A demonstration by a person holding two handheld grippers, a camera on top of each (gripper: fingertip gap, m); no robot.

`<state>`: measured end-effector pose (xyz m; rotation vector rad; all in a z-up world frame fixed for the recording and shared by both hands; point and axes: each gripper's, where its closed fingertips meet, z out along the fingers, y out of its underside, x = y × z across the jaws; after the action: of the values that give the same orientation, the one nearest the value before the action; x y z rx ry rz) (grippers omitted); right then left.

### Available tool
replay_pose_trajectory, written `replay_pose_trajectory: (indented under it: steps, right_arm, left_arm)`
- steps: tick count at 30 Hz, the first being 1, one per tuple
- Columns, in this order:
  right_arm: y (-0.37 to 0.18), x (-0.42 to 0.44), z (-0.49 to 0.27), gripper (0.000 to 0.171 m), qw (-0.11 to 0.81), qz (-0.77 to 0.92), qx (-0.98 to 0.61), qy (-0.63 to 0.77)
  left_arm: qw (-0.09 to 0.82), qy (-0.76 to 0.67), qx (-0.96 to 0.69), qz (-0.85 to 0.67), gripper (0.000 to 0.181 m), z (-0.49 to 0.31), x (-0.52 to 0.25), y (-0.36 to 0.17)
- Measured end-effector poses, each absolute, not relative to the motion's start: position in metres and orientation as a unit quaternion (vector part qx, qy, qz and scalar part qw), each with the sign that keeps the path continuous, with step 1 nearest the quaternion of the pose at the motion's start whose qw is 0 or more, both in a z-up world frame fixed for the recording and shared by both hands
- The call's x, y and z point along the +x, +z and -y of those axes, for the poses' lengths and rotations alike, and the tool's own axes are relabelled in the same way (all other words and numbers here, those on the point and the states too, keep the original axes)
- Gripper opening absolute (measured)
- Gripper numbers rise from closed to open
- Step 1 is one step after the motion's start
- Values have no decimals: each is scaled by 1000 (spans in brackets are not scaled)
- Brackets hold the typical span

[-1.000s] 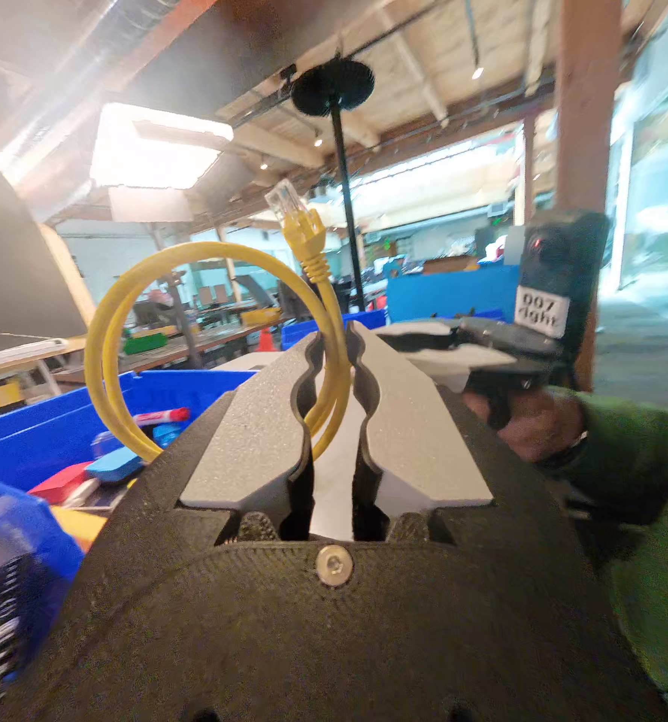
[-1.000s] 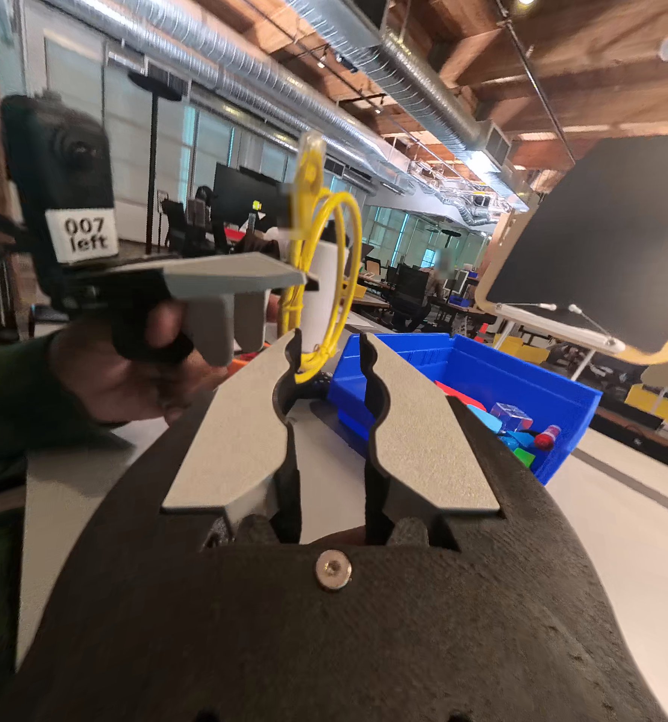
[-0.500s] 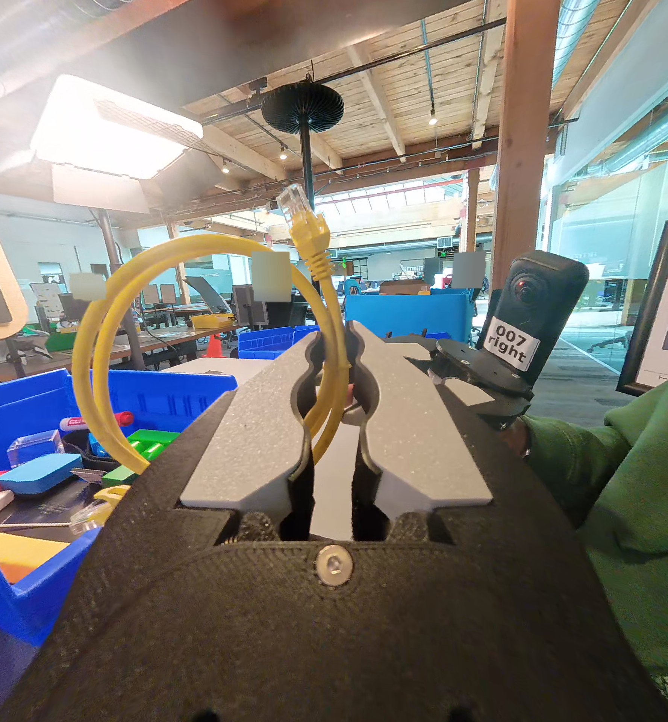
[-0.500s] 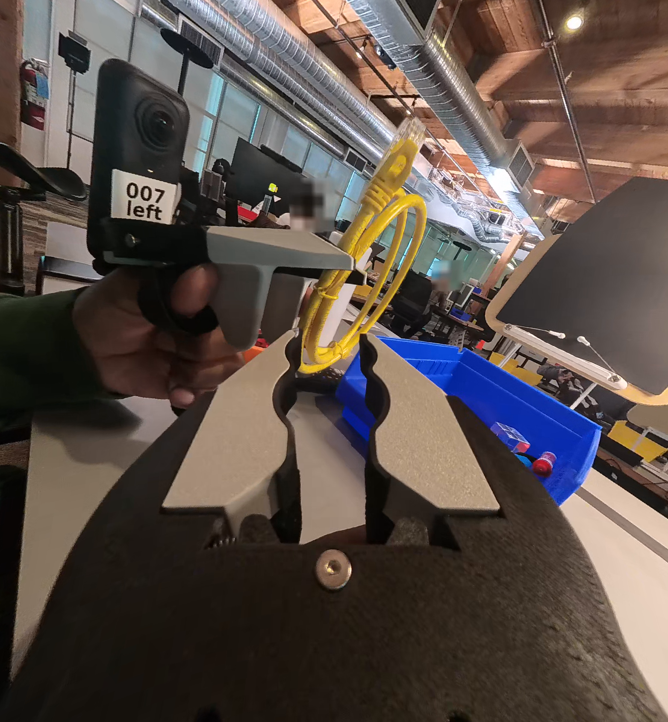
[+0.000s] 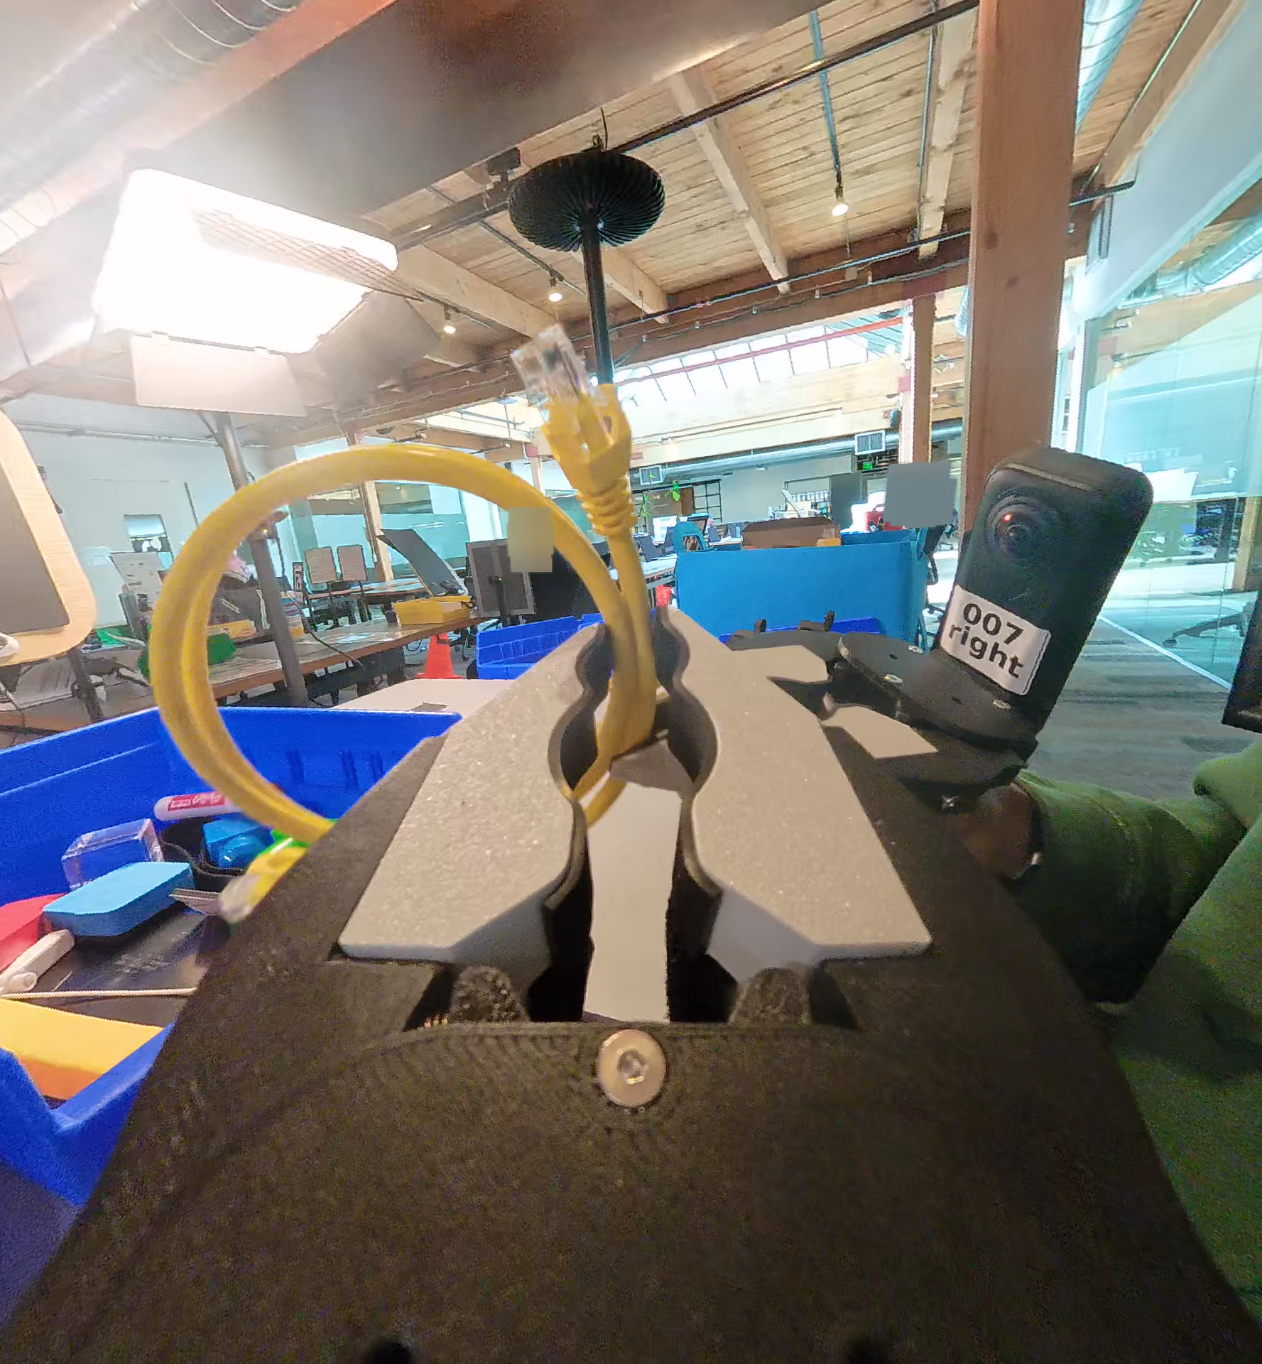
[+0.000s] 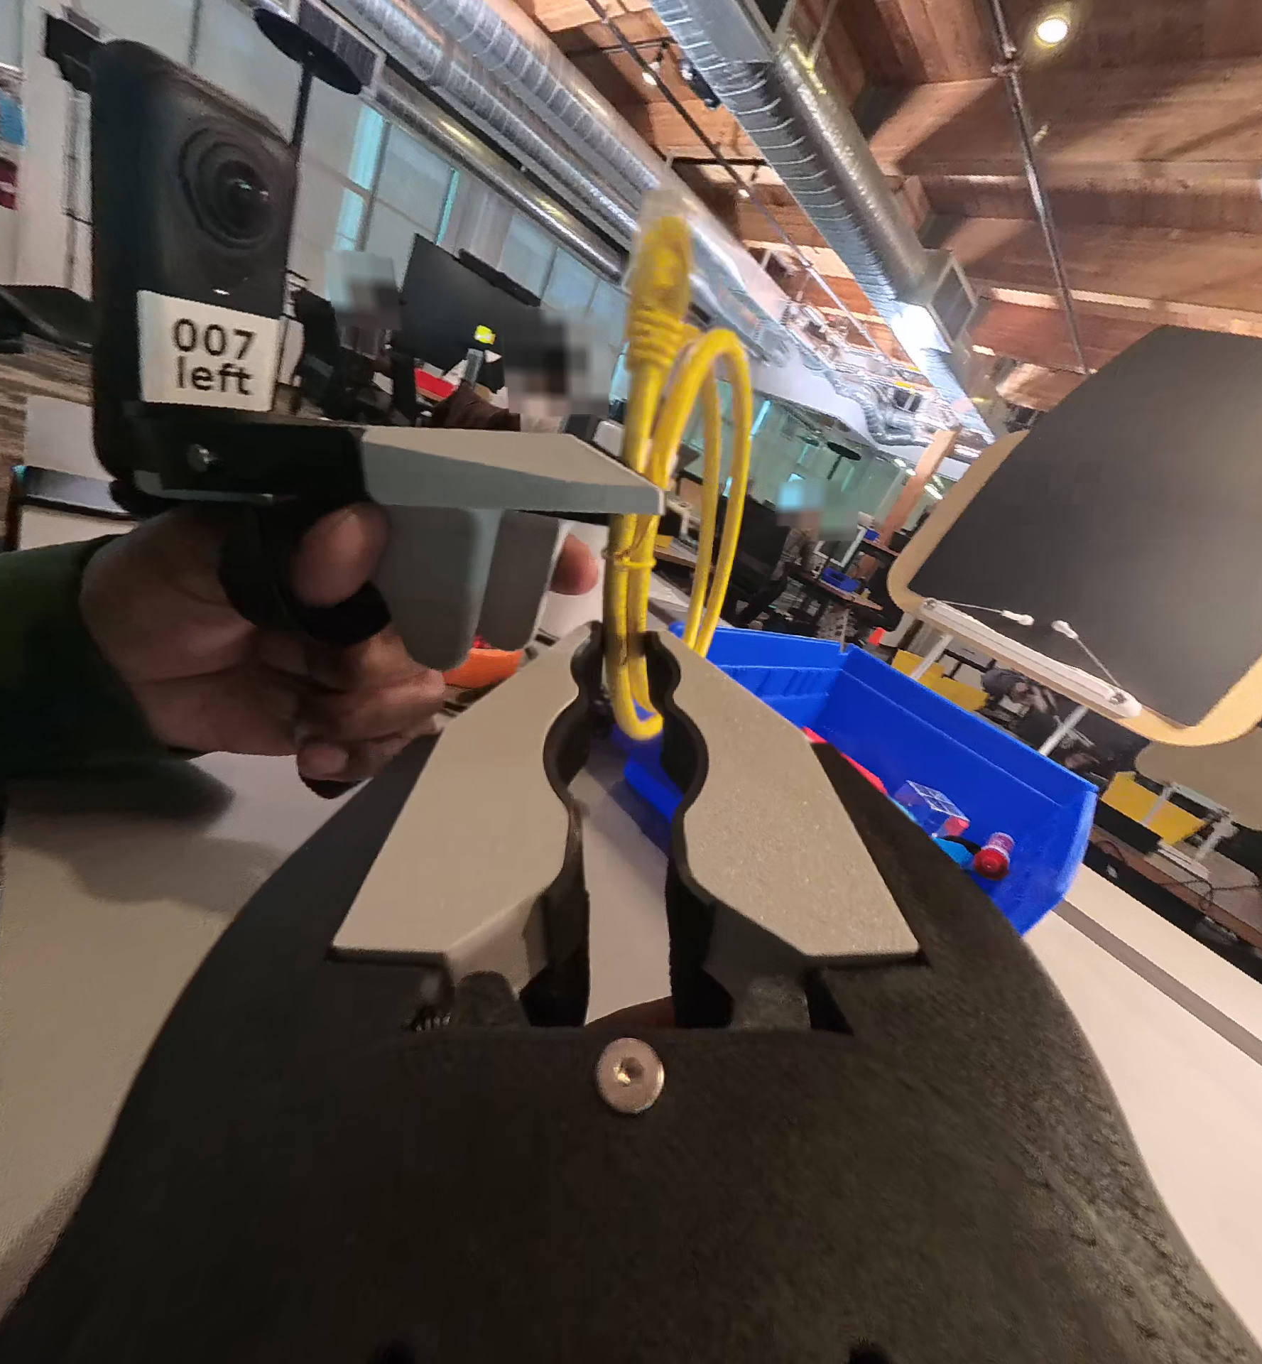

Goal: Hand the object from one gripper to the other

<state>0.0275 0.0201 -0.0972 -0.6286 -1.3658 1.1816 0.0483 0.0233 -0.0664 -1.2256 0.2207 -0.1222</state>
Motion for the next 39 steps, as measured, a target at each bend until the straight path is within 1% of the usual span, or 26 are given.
replay_pose_trajectory:
  steps: [9,12,14,21,24,28,32,39]
  right_arm:
    - [-89,30,-40,8,617,551,-286,483]
    - [-87,32,-48,7,607,537,-305,500]
    - [-84,33,-56,6,602,523,-321,511]
    - [-79,33,-85,6,536,457,-394,590]
    - [-79,32,-93,6,492,430,-418,631]
    - [-81,32,-97,6,437,407,-434,674]
    - [-83,33,-96,6,434,411,-434,674]
    - [-82,33,-85,6,423,427,-417,682]
  left_arm:
    - [802,-49,-589,-82,15,-30,40,-70]
    - [795,-31,-599,-92,23,-33,43,-74]
    - [789,-13,-605,-104,25,-36,46,-77]
    - [761,79,-632,-126,33,-46,43,-89]
    - [730,142,-652,-145,38,-53,40,-101]
    - [697,221,-654,-194,38,-59,45,-113]
    - [676,269,-652,-213,38,-62,45,-119]
    - [651,275,-673,-217,38,-65,42,-131]
